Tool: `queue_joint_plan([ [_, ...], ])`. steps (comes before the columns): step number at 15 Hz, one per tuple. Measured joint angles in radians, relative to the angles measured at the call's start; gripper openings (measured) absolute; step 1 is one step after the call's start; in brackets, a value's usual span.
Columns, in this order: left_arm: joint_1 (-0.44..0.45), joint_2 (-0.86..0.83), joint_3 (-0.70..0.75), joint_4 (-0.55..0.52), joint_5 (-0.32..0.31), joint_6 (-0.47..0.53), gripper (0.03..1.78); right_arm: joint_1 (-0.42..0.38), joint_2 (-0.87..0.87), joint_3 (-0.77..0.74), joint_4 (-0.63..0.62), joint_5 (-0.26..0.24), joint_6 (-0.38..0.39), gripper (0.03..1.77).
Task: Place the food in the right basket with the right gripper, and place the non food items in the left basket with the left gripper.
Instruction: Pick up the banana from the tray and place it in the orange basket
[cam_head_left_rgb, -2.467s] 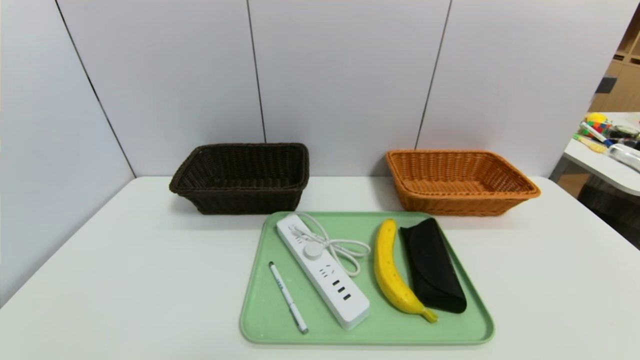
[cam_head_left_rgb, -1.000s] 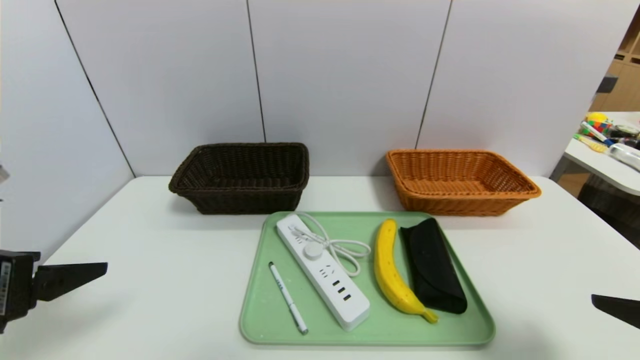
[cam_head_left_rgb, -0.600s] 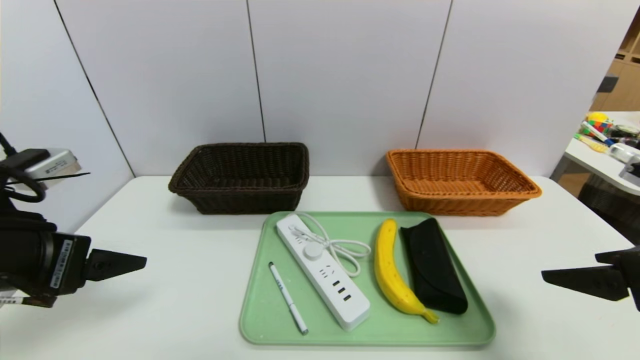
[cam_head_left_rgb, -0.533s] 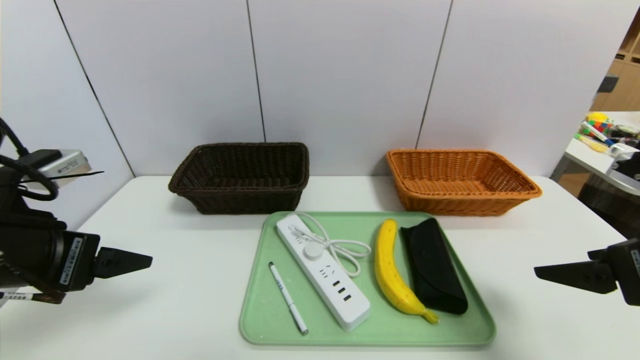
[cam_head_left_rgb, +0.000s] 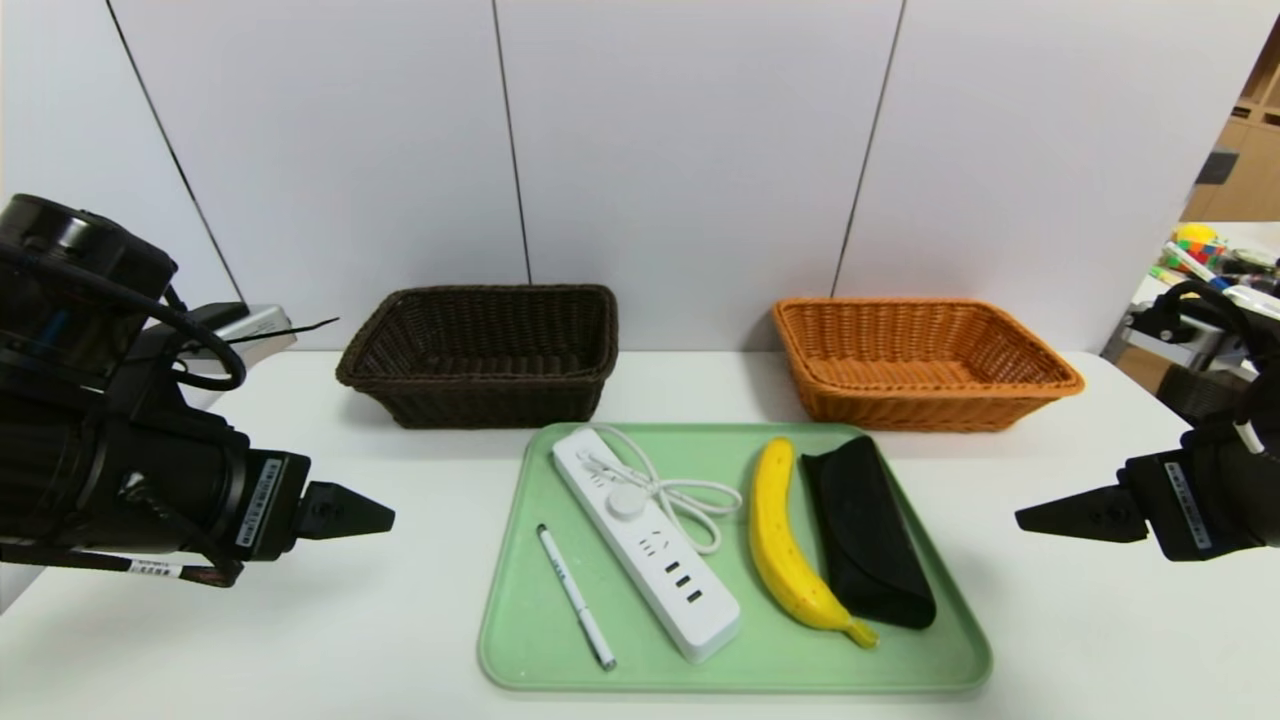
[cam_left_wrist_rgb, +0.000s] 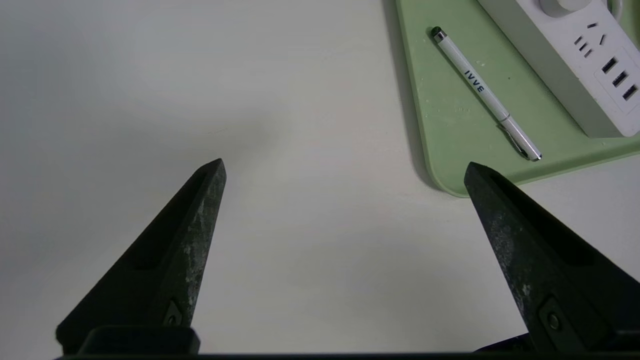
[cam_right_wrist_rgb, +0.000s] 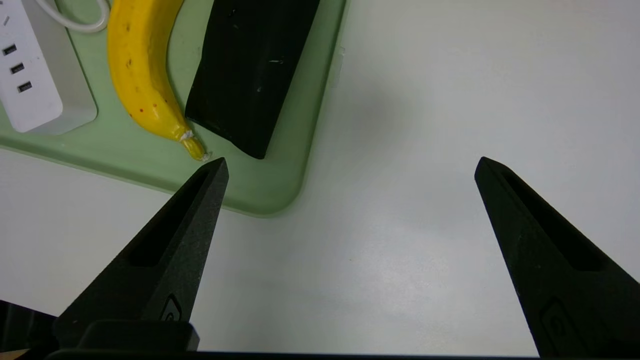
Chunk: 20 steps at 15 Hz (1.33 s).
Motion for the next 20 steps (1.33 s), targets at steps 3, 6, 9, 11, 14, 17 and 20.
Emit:
queue_joint_plan([
  [3, -0.020, 0.001, 0.005, 0.000, 0.000, -0.007, 1.69, -0.001, 0.006, 0.002, 0.000, 0.000, 0.031, 1.71],
  [6, -0.084, 0.007, -0.003, -0.010, 0.001, -0.044, 1.69, 0.001, 0.005, 0.002, 0.001, 0.000, 0.044, 1.71],
  [9, -0.134, 0.039, -0.029, -0.006, 0.003, -0.149, 1.69, 0.014, 0.004, 0.003, 0.001, 0.000, 0.046, 1.71],
  [11, -0.164, 0.061, -0.040, -0.006, 0.004, -0.230, 1.69, 0.020, 0.008, 0.003, -0.001, 0.000, 0.046, 1.71],
  [14, -0.209, 0.092, -0.072, -0.001, 0.007, -0.283, 1.69, 0.026, 0.021, -0.003, -0.005, 0.000, 0.048, 1.71],
  [17, -0.226, 0.113, -0.085, -0.002, 0.012, -0.290, 1.69, 0.064, 0.037, -0.017, -0.003, -0.002, 0.070, 1.71],
  [20, -0.229, 0.116, -0.086, -0.001, 0.012, -0.288, 1.69, 0.125, 0.076, -0.076, 0.004, -0.009, 0.142, 1.71],
])
